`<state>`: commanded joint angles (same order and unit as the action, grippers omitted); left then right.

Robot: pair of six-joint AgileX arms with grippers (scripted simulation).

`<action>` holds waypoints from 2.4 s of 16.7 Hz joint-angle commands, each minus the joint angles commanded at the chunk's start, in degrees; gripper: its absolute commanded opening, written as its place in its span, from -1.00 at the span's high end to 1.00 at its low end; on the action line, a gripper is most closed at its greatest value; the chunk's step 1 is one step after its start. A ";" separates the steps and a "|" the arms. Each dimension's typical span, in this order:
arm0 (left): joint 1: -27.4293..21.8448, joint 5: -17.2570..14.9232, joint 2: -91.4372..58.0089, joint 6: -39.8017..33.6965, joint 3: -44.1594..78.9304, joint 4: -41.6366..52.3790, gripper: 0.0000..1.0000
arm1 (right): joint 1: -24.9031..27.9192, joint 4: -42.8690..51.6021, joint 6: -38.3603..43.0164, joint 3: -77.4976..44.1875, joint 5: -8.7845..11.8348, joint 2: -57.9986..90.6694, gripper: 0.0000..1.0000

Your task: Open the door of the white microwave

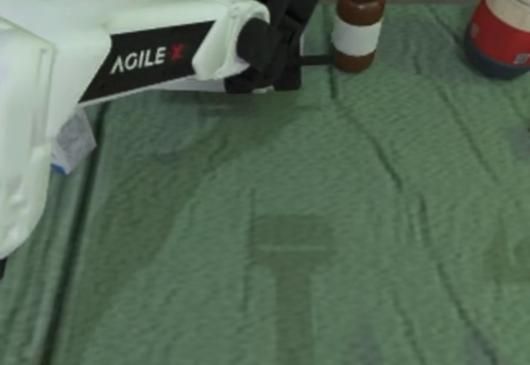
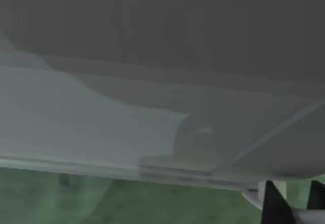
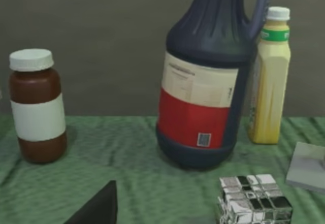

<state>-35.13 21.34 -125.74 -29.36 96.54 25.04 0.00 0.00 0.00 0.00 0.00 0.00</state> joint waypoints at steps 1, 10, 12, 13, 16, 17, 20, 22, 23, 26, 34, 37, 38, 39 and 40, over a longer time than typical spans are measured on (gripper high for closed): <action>0.00 0.00 0.00 0.00 0.00 0.00 1.00 | 0.00 0.00 0.00 0.00 0.00 0.00 -1.00; 0.00 0.00 0.00 0.00 0.00 0.00 1.00 | 0.00 0.00 0.00 0.00 0.00 0.00 -1.00; 0.00 0.00 0.00 0.00 0.00 0.00 1.00 | 0.00 0.00 0.00 0.00 0.00 0.00 -1.00; 0.00 0.00 0.00 0.00 0.00 0.00 1.00 | 0.00 0.00 0.00 0.00 0.00 0.00 -1.00; 0.00 0.00 0.00 0.00 0.00 0.00 1.00 | 0.00 0.00 0.00 0.00 0.00 0.00 -1.00; -0.39 -0.44 -0.33 -0.29 0.08 -0.08 1.00 | 0.00 0.00 0.00 0.00 0.00 0.00 -1.00; -0.20 -0.84 0.33 0.73 -1.34 -0.67 1.00 | 0.00 0.00 0.00 0.00 0.00 0.00 -1.00; 0.09 -1.45 1.73 1.78 -2.67 -1.97 1.00 | 0.00 0.00 0.00 0.00 0.00 0.00 -1.00; 0.18 -1.75 2.25 2.34 -3.37 -2.51 1.00 | 0.00 0.00 0.00 0.00 0.00 0.00 -1.00; 0.33 -2.12 2.70 3.14 -4.54 -2.92 1.00 | 0.00 0.00 0.00 0.00 0.00 0.00 -1.00; 0.33 -2.12 2.70 3.14 -4.54 -2.92 1.00 | 0.00 0.00 0.00 0.00 0.00 0.00 -1.00; 0.33 -2.12 2.70 3.14 -4.54 -2.92 1.00 | 0.00 0.00 0.00 0.00 0.00 0.00 -1.00; 0.33 -2.12 2.70 3.14 -4.54 -2.92 1.00 | 0.00 0.00 0.00 0.00 0.00 0.00 -1.00; 0.33 -2.12 2.70 3.14 -4.54 -2.92 1.00 | 0.00 0.00 0.00 0.00 0.00 0.00 -1.00; 0.33 -2.12 2.70 3.14 -4.54 -2.92 1.00 | 0.00 0.00 0.00 0.00 0.00 0.00 -1.00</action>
<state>-34.80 19.22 -123.04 -26.22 92.01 22.11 0.00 0.00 0.00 0.00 0.00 0.00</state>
